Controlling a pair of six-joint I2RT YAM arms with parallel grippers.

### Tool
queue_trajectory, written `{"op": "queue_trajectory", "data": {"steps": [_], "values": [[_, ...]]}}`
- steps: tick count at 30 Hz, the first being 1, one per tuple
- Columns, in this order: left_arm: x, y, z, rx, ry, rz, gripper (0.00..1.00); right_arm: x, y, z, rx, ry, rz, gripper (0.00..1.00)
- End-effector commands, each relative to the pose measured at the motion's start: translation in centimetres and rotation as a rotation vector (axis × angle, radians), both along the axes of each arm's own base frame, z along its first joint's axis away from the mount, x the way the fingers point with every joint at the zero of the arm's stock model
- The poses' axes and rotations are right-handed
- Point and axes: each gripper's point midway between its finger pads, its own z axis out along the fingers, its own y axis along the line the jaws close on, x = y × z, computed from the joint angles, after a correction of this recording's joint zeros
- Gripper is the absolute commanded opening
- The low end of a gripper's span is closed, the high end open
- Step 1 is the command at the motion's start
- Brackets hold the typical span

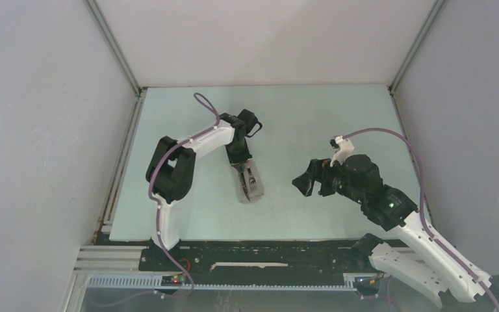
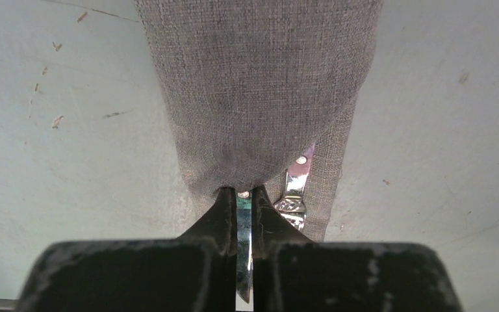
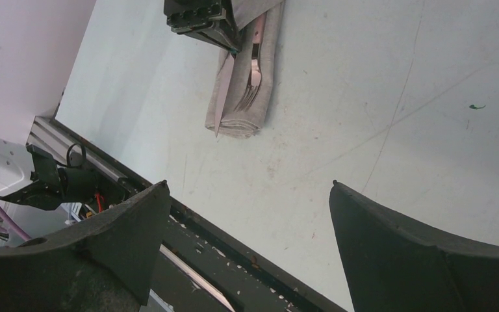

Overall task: Fold the napkin into a case and place the utensils inside
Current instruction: Insert the knife into the folded napkin.

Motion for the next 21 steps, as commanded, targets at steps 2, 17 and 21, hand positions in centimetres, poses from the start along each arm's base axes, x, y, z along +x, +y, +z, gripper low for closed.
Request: {"op": "queue_trajectory", "data": {"steps": [2, 17, 21], "values": [[2.0, 0.6, 0.5, 0.038, -0.068, 0.04, 0.0, 0.5, 0.2, 2.0, 0.028, -0.045, 0.002, 1.0], [-1.2, 0.4, 0.7, -0.01, -0.053, 0.04, 0.35, 0.5, 0.6, 1.9, 0.031, -0.038, 0.017, 1.0], [-3.1, 0.1, 0.7, -0.022, -0.054, 0.035, 0.37, 0.4, 0.7, 2.0, 0.037, -0.037, 0.024, 1.0]]}}
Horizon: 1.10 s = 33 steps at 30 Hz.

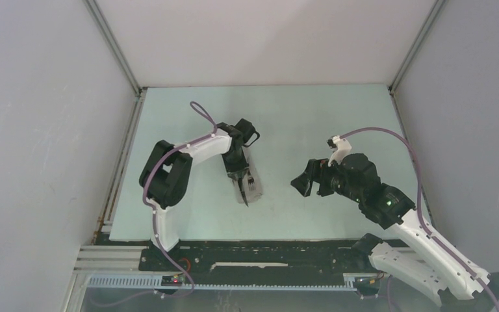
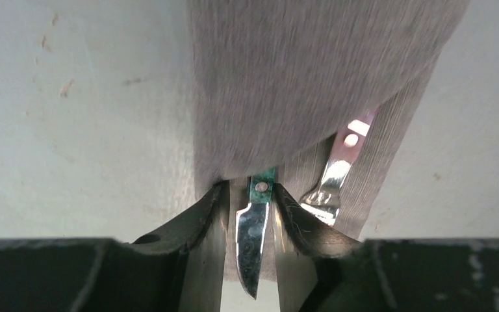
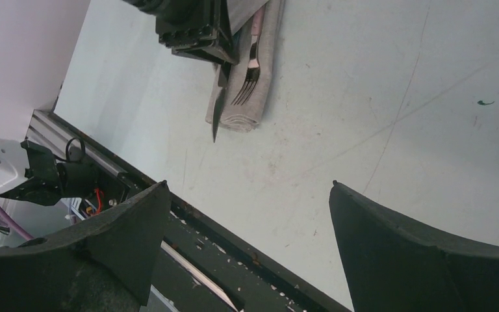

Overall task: Fold the napkin into a case and place the utensils inside
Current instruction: Insert the knife into the folded napkin.

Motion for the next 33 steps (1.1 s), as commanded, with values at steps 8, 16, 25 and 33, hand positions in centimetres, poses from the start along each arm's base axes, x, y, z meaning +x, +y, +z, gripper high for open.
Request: {"op": "queue_trajectory", "data": {"steps": [8, 16, 25, 33], "values": [[-1.7, -1.8, 2.3, -0.067, -0.077, 0.015, 0.47, 0.3, 0.5, 2.2, 0.043, -0.042, 0.012, 1.0], [-3.4, -2.1, 2.7, -0.075, -0.075, 0.022, 0.43, 0.2, 0.3, 2.3, 0.043, -0.046, 0.009, 1.0], [-4.2, -2.2, 1.3, -0.052, -0.041, 0.004, 0.36, 0.2, 0.3, 2.5, 0.047, -0.054, 0.011, 1.0], [-4.3, -2.0, 0.6, -0.028, -0.03, -0.013, 0.38, 0.2, 0.3, 2.5, 0.048, -0.052, 0.01, 1.0]]}}
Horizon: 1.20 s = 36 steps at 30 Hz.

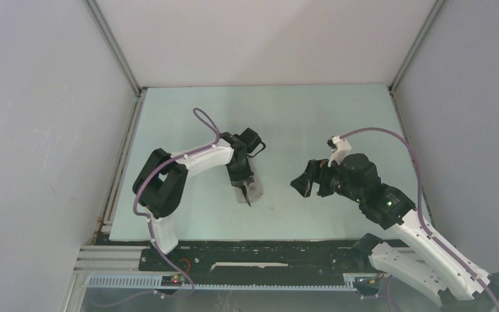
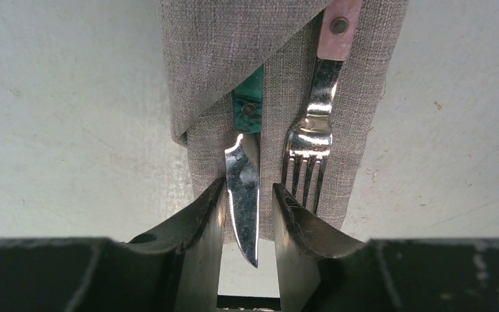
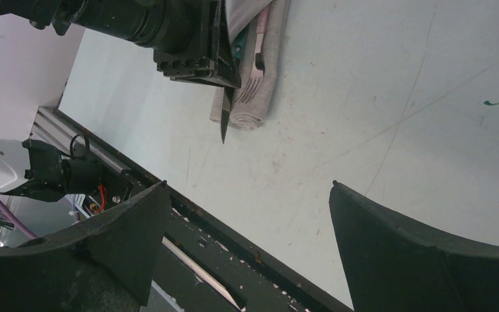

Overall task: Fold the napkin into a case and place the utensils inside
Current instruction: Insert the knife into the folded napkin.

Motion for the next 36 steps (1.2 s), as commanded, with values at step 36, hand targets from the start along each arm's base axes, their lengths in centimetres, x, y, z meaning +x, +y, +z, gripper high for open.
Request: {"op": "queue_trajectory", "data": {"steps": [36], "values": [[5.7, 0.8, 0.7, 0.014, -0.058, -0.014, 0.09, 0.5, 0.0, 2.0, 0.026, -0.048, -0.013, 1.0]]}}
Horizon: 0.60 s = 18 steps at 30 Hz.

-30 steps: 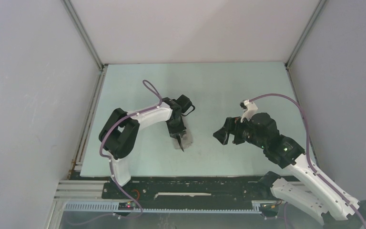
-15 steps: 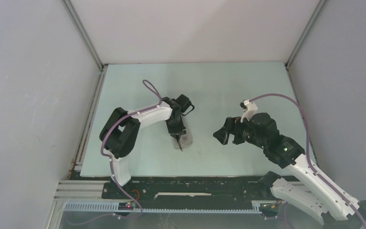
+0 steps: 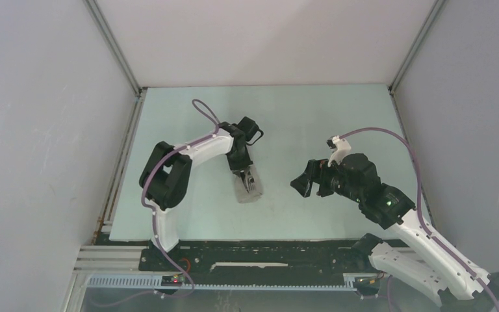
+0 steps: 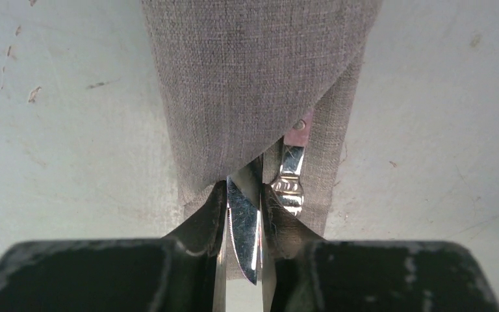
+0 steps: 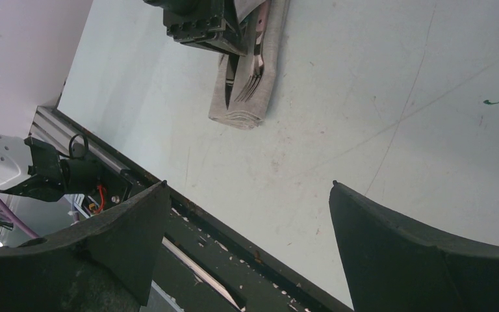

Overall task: Fold the napkin into a case and place the utensils inside
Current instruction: Insert the knife into the folded napkin.

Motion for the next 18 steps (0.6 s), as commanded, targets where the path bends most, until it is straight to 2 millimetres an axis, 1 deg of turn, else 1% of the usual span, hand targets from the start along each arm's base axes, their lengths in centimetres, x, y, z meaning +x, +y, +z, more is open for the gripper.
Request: {"op": "queue_trajectory", "data": {"steps": [1, 5, 8, 9, 11, 12, 13, 15, 18], "values": [[1.1, 0.5, 0.0, 0.023, -0.019, -0.013, 0.1, 0.5, -0.1, 2.1, 0.027, -0.051, -0.013, 1.0], [1.2, 0.8, -0.7, 0.038, -0.009, -0.013, 0.1, 0.5, -0.1, 2.1, 0.027, -0.051, -0.013, 1.0], [1.2, 1.3, -0.7, 0.046, -0.012, -0.007, 0.11, 0.5, -0.1, 2.0, 0.024, -0.046, -0.013, 1.0], [1.3, 1.5, -0.6, 0.05, -0.016, -0.002, 0.14, 0.5, -0.1, 2.0, 0.024, -0.045, -0.012, 1.0], [1.4, 1.5, -0.5, 0.047, -0.023, -0.002, 0.22, 0.5, 0.0, 2.0, 0.025, -0.044, -0.011, 1.0], [1.4, 1.4, -0.4, 0.042, -0.023, -0.005, 0.3, 0.5, 0.0, 2.0, 0.025, -0.044, -0.01, 1.0], [1.4, 1.4, -0.4, 0.041, -0.024, -0.005, 0.34, 0.5, 0.0, 2.0, 0.026, -0.045, -0.01, 1.0], [1.2, 1.2, -0.2, 0.028, -0.022, -0.007, 0.41, 0.5, 0.0, 2.1, 0.027, -0.049, -0.008, 0.99], [1.1, 1.0, 0.4, 0.005, -0.03, -0.006, 0.45, 0.4, 0.0, 2.3, 0.035, -0.056, -0.005, 1.0]]}}
